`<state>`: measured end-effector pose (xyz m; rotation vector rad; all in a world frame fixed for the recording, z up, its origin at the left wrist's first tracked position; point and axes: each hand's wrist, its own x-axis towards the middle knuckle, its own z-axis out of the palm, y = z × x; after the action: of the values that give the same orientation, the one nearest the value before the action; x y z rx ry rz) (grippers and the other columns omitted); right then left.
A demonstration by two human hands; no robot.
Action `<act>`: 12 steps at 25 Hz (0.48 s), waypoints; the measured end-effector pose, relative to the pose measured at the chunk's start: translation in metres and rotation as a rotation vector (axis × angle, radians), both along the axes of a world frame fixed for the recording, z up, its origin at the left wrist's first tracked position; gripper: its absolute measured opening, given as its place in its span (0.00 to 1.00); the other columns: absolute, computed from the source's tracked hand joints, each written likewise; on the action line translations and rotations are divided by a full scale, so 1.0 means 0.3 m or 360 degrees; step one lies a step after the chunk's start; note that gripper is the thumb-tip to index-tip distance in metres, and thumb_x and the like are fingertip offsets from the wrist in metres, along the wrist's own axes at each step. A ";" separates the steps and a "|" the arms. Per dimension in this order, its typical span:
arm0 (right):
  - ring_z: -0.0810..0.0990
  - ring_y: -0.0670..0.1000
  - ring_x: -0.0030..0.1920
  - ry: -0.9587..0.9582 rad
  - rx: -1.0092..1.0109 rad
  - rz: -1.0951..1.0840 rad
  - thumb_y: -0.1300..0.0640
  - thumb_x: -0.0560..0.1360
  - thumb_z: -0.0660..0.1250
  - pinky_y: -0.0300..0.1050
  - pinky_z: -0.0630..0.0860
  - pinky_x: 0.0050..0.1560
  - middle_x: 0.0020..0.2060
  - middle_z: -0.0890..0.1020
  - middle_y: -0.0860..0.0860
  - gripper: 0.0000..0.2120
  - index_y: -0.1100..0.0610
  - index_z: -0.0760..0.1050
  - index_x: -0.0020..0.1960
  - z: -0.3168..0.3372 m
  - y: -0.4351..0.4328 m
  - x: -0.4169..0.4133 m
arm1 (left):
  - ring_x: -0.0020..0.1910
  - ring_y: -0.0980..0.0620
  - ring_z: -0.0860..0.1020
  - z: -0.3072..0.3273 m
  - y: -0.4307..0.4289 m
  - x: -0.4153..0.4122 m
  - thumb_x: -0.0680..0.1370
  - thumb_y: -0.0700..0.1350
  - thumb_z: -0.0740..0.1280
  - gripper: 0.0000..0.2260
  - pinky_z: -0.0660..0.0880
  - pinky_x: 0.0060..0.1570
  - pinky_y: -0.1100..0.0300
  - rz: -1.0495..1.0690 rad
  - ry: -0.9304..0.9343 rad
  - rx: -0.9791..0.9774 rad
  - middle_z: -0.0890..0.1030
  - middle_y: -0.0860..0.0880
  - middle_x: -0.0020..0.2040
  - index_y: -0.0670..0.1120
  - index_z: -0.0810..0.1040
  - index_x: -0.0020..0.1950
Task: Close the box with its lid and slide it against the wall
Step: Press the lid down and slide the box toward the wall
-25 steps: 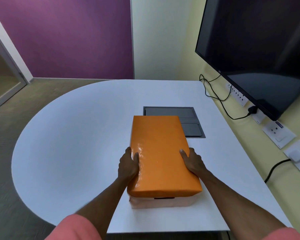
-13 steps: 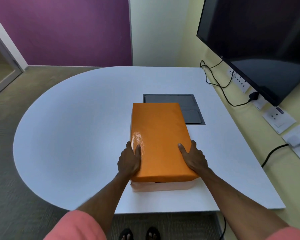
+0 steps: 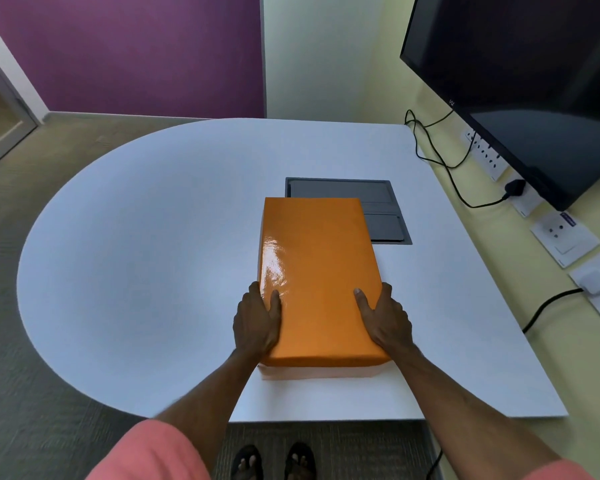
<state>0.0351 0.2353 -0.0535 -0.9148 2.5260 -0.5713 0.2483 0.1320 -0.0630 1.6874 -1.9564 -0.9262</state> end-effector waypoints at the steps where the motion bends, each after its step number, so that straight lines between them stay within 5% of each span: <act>1: 0.78 0.63 0.60 -0.0007 0.0018 -0.0002 0.31 0.75 0.54 0.60 0.75 0.59 0.66 0.75 0.58 0.36 0.54 0.56 0.72 0.000 0.000 0.000 | 0.62 0.42 0.77 -0.001 -0.001 -0.001 0.79 0.60 0.55 0.25 0.75 0.61 0.44 -0.0004 -0.0008 0.0015 0.76 0.44 0.67 0.46 0.66 0.70; 6: 0.62 0.63 0.74 0.0098 0.0067 0.0088 0.30 0.72 0.57 0.64 0.61 0.71 0.77 0.58 0.58 0.46 0.51 0.42 0.78 0.038 -0.044 -0.026 | 0.68 0.41 0.69 0.010 -0.049 -0.001 0.79 0.59 0.56 0.26 0.67 0.64 0.41 -0.0111 -0.0362 -0.0205 0.71 0.42 0.69 0.44 0.65 0.70; 12: 0.47 0.57 0.79 0.0254 0.0061 0.0421 0.32 0.74 0.58 0.60 0.50 0.78 0.80 0.48 0.56 0.46 0.55 0.43 0.79 0.125 -0.244 -0.096 | 0.78 0.42 0.54 0.079 -0.222 -0.115 0.78 0.63 0.54 0.35 0.56 0.75 0.42 -0.0377 -0.0393 -0.0234 0.54 0.42 0.80 0.43 0.53 0.78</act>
<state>0.0064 0.1621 -0.0161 -1.3003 2.4847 -0.3794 0.2137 0.0654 -0.0391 1.5728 -2.3651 -0.6554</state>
